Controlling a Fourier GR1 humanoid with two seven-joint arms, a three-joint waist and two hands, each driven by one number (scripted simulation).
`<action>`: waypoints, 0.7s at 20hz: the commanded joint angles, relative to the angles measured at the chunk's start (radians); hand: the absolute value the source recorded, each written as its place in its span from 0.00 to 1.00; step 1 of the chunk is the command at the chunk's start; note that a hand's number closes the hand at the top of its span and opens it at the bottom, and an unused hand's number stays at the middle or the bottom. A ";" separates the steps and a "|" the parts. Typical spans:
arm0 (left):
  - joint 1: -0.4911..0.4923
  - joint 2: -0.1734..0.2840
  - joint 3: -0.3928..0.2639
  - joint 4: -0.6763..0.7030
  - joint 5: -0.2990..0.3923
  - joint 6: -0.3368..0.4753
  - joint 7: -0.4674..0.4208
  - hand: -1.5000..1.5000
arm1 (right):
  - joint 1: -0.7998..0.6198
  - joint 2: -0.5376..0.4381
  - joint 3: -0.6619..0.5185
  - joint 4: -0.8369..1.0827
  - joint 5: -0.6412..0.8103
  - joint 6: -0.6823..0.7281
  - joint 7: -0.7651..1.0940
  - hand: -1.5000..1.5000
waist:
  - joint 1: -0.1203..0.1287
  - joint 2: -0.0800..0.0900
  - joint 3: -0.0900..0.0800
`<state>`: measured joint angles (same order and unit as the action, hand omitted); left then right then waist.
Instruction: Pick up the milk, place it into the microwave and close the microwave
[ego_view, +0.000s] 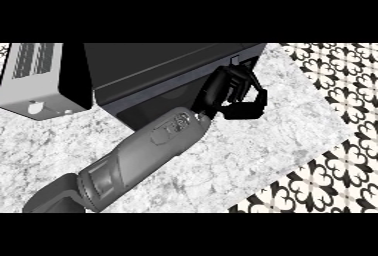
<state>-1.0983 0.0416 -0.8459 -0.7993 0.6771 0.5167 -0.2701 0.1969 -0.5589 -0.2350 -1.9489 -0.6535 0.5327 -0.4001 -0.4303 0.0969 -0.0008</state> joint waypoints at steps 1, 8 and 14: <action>-0.061 -0.040 0.010 0.026 0.024 -0.003 -0.007 1.00 | -0.015 -0.028 -0.018 -0.005 -0.017 0.006 0.012 0.00 | -0.033 0.005 0.002; -0.067 -0.039 -0.005 0.023 0.041 0.035 -0.018 1.00 | -0.044 -0.066 -0.042 0.007 -0.036 0.003 0.035 0.00 | -0.042 0.007 0.003; -0.059 -0.039 -0.012 0.020 0.058 0.063 -0.030 1.00 | -0.063 -0.092 -0.053 0.018 -0.077 0.009 0.054 0.00 | -0.047 0.011 0.003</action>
<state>-1.0874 0.0623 -0.8673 -0.8141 0.7197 0.5921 -0.3057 0.1465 -0.6329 -0.2804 -1.9371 -0.7083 0.5385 -0.3584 -0.4588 0.0956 0.0002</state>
